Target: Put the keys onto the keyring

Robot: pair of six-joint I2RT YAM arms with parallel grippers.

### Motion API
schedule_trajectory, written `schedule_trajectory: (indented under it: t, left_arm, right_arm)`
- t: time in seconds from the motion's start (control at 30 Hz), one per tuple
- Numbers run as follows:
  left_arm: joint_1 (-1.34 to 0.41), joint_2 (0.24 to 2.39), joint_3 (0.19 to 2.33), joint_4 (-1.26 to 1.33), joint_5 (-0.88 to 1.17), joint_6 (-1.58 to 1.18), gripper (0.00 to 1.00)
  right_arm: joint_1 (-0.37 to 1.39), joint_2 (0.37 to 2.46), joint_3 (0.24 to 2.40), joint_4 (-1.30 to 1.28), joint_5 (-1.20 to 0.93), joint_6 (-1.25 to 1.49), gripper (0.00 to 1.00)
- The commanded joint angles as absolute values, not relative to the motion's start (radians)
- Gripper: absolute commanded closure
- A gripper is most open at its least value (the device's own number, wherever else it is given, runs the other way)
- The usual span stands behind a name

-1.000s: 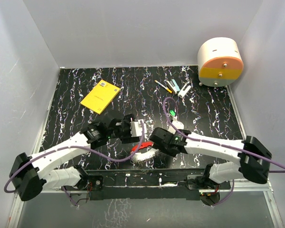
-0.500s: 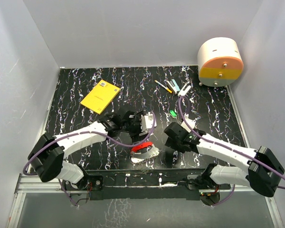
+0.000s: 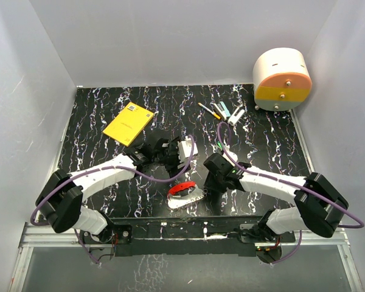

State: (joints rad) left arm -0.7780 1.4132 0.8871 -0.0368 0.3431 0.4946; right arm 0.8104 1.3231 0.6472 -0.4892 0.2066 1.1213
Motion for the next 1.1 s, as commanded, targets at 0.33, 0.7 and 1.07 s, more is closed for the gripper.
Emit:
schedule_trajectory:
  t: [0.33,0.7,1.07]
  left_arm:
    - [-0.740,1.312,0.847,-0.030,0.352,0.520,0.25]
    - [-0.734,1.302,0.839,-0.021,0.373,0.511,0.25]
    - [-0.718,1.262,0.860,0.001,0.585,0.478,0.20]
  right_arm:
    - [0.836,1.306,0.652,-0.440,0.153,1.168,0.69]
    - [0.864,1.315,0.648,-0.430,0.194,1.173,0.92]
    - [0.898,1.059,0.647,-0.350,0.314,0.856,0.92]
